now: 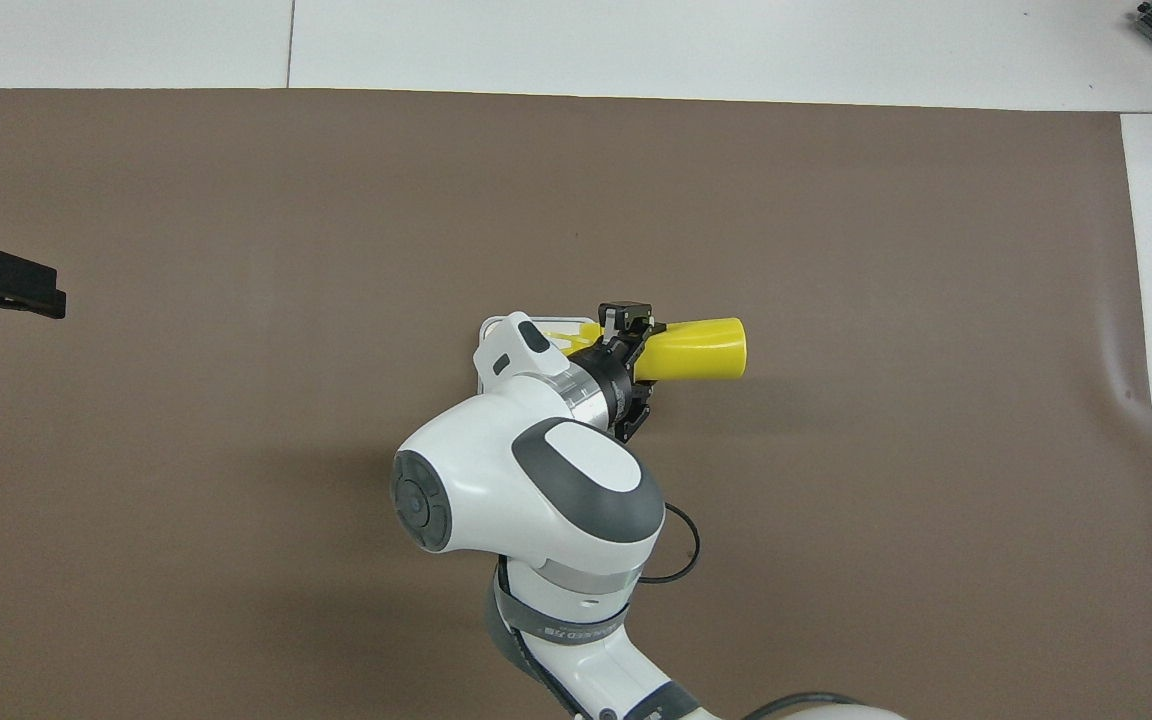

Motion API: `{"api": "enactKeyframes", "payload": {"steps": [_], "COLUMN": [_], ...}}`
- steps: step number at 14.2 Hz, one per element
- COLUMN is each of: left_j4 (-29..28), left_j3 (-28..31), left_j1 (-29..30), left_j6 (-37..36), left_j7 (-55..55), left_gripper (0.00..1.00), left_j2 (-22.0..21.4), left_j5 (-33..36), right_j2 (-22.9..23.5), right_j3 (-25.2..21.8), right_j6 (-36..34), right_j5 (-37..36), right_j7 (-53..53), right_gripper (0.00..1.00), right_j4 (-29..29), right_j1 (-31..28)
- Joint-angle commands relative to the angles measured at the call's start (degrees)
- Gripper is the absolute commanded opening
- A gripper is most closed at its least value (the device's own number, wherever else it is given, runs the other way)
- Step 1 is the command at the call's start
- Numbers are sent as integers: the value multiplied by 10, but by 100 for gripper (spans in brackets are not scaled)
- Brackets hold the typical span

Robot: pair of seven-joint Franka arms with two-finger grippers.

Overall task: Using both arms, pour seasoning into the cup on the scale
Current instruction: 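Tilt the bottle with the right gripper to pour into the cup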

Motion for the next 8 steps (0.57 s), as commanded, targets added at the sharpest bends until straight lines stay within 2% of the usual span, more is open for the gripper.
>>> {"api": "enactKeyframes", "payload": {"steps": [1, 3, 8], "left_j4": [-14, -14, -14], "left_j3": [2, 2, 2], "left_j1": [2, 2, 2], "left_j6": [-2, -2, -2], "left_j7": [3, 3, 3], "left_gripper": [100, 100, 100], "left_j2": [-13, -13, -13], "left_j5": [-7, -7, -7], "right_j2": [11, 11, 21], "right_j3": [5, 5, 5], "right_j6": [-32, -69, -97], "right_j5": [-29, -46, -62], "right_j7": [4, 4, 8], "right_gripper": [0, 0, 0], "right_j4": [27, 28, 31], "right_j1": [-5, 0, 21]}}
